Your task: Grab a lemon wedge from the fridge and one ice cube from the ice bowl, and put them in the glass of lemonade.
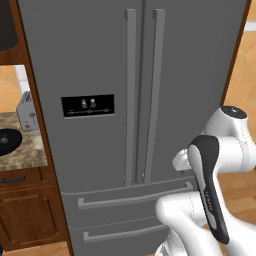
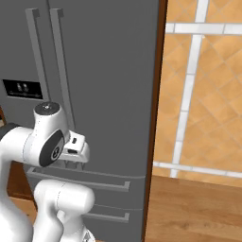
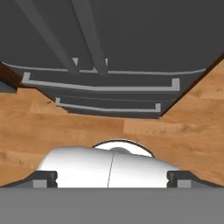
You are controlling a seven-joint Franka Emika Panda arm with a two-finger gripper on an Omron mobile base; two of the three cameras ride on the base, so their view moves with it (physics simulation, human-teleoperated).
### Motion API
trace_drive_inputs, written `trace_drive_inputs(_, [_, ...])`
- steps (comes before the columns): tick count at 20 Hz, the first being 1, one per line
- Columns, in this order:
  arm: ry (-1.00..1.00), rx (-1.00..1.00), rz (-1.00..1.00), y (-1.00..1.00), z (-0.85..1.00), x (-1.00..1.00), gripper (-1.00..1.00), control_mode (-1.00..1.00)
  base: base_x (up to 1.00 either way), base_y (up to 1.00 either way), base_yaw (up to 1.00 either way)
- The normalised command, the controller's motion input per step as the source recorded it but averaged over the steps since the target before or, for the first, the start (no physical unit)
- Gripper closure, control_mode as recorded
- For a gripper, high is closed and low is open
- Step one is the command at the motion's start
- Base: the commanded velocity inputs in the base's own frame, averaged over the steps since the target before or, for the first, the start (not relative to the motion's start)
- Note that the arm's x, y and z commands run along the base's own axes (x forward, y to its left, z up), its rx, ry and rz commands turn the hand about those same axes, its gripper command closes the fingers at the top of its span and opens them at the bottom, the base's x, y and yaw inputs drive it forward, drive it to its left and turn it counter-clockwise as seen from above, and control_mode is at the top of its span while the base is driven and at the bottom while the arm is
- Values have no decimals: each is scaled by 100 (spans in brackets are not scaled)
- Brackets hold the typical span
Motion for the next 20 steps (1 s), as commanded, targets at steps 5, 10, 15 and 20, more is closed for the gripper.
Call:
trace_drive_inputs(5, [0,0,0,0,0,0,-100,100,-86,0,0])
trace_drive_inputs(10, [0,0,0,0,0,0,-100,100,-60,39,0])
trace_drive_inputs(15, [0,0,0,0,0,0,-100,100,-3,90,0])
trace_drive_inputs(20, [0,0,0,0,0,0,-100,100,13,91,0])
